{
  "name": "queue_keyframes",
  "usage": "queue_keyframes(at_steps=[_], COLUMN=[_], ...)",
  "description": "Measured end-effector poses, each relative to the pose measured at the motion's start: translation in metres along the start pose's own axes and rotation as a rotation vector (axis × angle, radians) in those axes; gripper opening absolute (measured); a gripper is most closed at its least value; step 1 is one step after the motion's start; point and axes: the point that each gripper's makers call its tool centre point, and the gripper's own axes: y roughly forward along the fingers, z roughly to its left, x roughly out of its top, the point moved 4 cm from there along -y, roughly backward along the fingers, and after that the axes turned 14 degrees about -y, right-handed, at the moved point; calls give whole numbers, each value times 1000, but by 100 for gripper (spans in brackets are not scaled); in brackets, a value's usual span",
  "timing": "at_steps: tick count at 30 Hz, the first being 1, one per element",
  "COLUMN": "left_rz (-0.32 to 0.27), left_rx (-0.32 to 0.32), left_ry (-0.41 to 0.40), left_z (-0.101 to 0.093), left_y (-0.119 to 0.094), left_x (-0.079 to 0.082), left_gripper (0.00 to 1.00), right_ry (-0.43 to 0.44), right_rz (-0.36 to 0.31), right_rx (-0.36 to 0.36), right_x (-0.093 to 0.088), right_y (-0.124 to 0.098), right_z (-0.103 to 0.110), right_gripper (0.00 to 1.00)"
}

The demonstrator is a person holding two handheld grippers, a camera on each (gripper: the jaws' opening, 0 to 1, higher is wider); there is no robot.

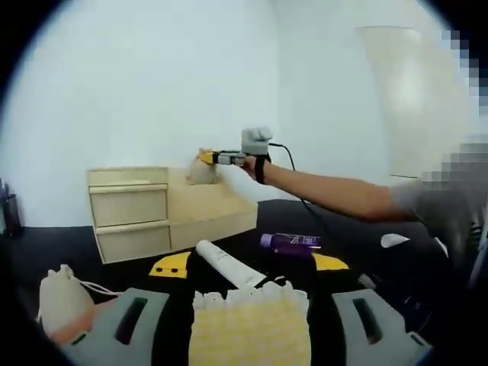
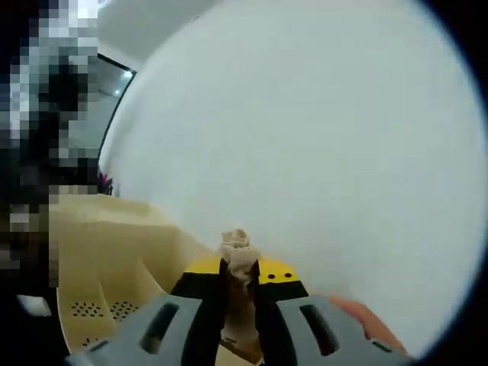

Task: Open the drawer, pick up the cosmetic bottles from the table one by one, place them into the drawer, release the gripper, close the drawer, and move the gripper away

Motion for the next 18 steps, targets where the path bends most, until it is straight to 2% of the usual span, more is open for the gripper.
queue_keyframes(at_steps=[3, 6, 7, 8, 9, 14, 15, 18], left_rz=[0, -2, -2, -2, -1, 4, 5, 6], left_rx=[3, 5, 5, 4, 3, 4, 4, 4], left_ry=[2, 2, 2, 4, 3, 11, 12, 13], left_z=[1, 3, 5, 5, 9, 10, 9, 9], left_y=[0, 0, -1, 0, -1, 0, 0, -1], left_x=[0, 2, 3, 3, 7, 6, 5, 4], left_gripper=[55, 54, 54, 54, 54, 54, 54, 54], right_ry=[-35, -33, -49, -38, -3, 20, 23, 57], right_rz=[38, 60, 73, 59, 61, 62, 53, 38], right_rx=[-10, -8, -65, -85, -69, -111, -143, -120], right_x=[-6, -11, -12, -9, -11, -15, -14, -13], right_y=[7, 13, 11, 9, 9, -2, -4, -5], right_z=[6, 5, -2, -2, -2, -12, -18, -16], right_gripper=[11, 11, 11, 11, 11, 11, 11, 11])
